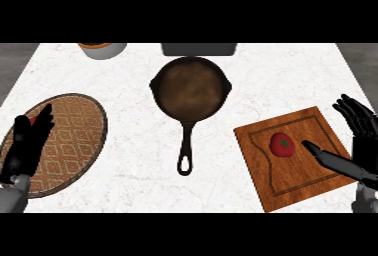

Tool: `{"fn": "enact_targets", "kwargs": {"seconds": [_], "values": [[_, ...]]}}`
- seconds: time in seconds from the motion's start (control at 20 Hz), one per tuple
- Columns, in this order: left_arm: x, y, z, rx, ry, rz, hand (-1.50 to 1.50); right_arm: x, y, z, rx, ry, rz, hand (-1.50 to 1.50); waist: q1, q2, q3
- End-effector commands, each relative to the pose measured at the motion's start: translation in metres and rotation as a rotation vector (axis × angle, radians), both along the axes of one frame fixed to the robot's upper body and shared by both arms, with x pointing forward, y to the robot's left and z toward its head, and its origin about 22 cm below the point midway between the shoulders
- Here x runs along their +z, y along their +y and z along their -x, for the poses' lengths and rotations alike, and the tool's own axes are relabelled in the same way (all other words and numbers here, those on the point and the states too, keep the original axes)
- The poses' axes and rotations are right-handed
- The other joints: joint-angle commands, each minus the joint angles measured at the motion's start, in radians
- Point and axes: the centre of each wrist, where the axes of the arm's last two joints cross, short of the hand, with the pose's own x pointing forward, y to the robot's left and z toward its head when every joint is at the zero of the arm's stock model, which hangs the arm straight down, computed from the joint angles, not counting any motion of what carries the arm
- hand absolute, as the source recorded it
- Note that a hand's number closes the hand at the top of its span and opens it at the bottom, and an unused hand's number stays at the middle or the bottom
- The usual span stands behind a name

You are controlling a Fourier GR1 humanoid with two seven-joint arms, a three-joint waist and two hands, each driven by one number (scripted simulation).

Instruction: Pick the tomato from the cutting board and place it in the pan

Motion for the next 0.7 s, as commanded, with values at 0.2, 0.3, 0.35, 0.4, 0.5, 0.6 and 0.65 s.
{"fn": "enact_targets", "kwargs": {"seconds": [0.2,0.3,0.35,0.4,0.5,0.6,0.65], "values": [[0.010,0.000,-0.002,-0.004,-0.002,-0.006,0.00,0.062,-0.012,0.006,-0.014,0.170,0.365,-1.50,0.005,-0.005,-0.003],[-0.005,0.005,0.002,0.004,-0.011,-0.027,0.00,0.081,-0.023,0.003,0.000,0.285,0.508,-1.50,0.005,-0.002,-0.006],[0.000,0.006,0.000,0.000,0.009,-0.015,0.00,0.095,-0.025,-0.002,-0.011,0.320,0.585,-1.50,0.013,-0.002,-0.007],[-0.007,0.004,0.005,-0.010,0.006,-0.028,0.00,0.081,-0.020,0.006,0.022,0.375,0.645,-1.50,0.010,-0.002,-0.006],[-0.004,0.007,0.006,-0.011,0.010,-0.001,0.00,0.104,-0.015,0.001,0.023,0.458,0.753,-1.50,0.020,-0.003,-0.006],[0.007,0.003,-0.008,-0.007,0.003,0.000,0.00,0.119,-0.003,-0.012,0.025,0.533,0.831,-1.50,0.027,0.001,-0.005],[-0.011,0.003,0.004,-0.013,0.003,-0.008,0.00,0.133,-0.003,-0.019,0.024,0.554,0.857,-1.50,0.031,0.002,-0.005]]}}
